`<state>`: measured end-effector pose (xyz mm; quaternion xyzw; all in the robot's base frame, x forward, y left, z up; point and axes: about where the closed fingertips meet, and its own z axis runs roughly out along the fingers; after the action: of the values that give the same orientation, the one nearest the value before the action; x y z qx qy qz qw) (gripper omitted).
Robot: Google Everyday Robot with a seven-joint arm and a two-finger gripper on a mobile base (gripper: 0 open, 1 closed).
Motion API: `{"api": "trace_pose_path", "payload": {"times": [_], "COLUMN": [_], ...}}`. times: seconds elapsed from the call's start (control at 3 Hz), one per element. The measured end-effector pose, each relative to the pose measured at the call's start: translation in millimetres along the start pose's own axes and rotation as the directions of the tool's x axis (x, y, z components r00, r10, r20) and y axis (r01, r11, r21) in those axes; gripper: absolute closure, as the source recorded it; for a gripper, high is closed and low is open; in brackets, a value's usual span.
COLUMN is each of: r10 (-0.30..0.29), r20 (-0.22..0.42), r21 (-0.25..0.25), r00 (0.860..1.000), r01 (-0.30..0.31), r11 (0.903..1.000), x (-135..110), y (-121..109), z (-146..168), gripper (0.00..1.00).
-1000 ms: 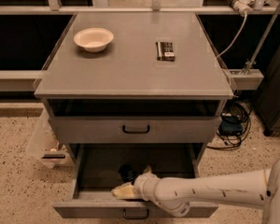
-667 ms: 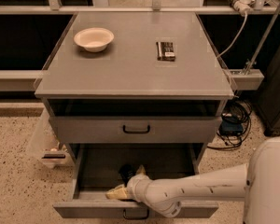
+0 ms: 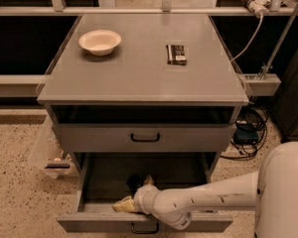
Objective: Pick rxbar blueberry from middle drawer and place on counter
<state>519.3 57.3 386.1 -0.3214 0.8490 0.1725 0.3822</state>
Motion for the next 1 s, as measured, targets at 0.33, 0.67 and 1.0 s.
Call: {"api": "trace_pose_path", "payload": {"times": [0.33, 0.67, 1.0], "r10": [-0.013, -0.005, -0.004], "r20": [-0.032, -0.094, -0.11], "r21": [-0.001, -0.016, -0.023], "r00": [0.999, 0.996, 0.994], "r01": [0.013, 0.004, 0.001], "r11": [0.9999, 0.9999, 0.9997], "x": [-5, 2, 9], "y": [-21, -44, -47], "z": [5, 11, 10], "gripper": [0.0, 0.0, 0.0]}}
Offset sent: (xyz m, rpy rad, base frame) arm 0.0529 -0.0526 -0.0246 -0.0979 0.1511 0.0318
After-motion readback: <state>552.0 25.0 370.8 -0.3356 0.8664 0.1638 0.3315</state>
